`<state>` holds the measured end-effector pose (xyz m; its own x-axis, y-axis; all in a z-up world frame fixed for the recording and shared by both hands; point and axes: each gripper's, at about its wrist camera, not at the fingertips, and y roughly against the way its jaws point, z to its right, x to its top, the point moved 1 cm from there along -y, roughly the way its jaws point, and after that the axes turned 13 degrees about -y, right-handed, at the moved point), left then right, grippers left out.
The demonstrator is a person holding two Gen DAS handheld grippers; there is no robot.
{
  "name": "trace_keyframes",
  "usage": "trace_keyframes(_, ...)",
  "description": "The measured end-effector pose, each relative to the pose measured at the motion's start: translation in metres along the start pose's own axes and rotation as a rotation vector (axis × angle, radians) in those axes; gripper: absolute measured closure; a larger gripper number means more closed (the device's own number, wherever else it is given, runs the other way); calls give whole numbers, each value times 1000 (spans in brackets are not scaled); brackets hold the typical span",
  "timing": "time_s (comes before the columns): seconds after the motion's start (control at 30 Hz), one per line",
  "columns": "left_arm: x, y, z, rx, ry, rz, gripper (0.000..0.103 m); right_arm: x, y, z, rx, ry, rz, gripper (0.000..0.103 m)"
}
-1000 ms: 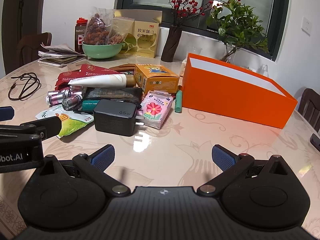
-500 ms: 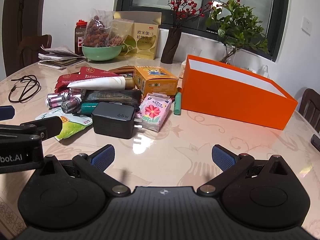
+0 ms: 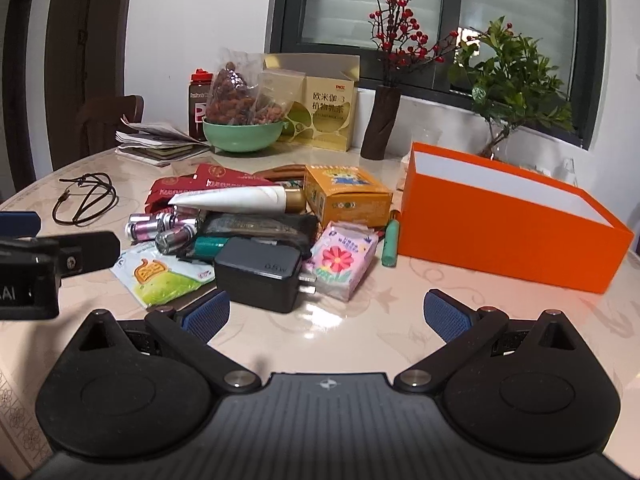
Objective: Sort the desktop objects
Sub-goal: 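Reach the left tool to the black charger and close on it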
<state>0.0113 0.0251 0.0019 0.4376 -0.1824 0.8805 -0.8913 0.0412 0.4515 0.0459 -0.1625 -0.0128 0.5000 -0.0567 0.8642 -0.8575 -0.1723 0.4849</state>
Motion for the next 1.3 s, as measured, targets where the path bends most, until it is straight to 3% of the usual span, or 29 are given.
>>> trace_keyframes(0.27, -5, -34, 9, -80, 30, -60, 0, 0, -25, 25, 69, 1, -62, 0)
trace_keyframes(0.53, 6, -59, 24, -155, 29, -73, 1, 1, -41, 26, 200, 58, -109, 1)
trace_keyframes(0.7, 8, -72, 28, -153, 24, -90, 5, 6, -51, 30, 258, 63, -138, 4)
trace_keyframes(0.9, 8, -65, 5, -142, 72, -68, 8, 7, -48, 23, 326, 109, -146, 7)
trace_keyframes(1.17, 15, -84, 27, -230, -17, -105, 21, 10, -62, 10, 370, 179, -162, 29)
trace_keyframes(1.3, 18, -95, 33, -265, -23, -112, 27, 11, -66, 12, 374, 204, -148, 31)
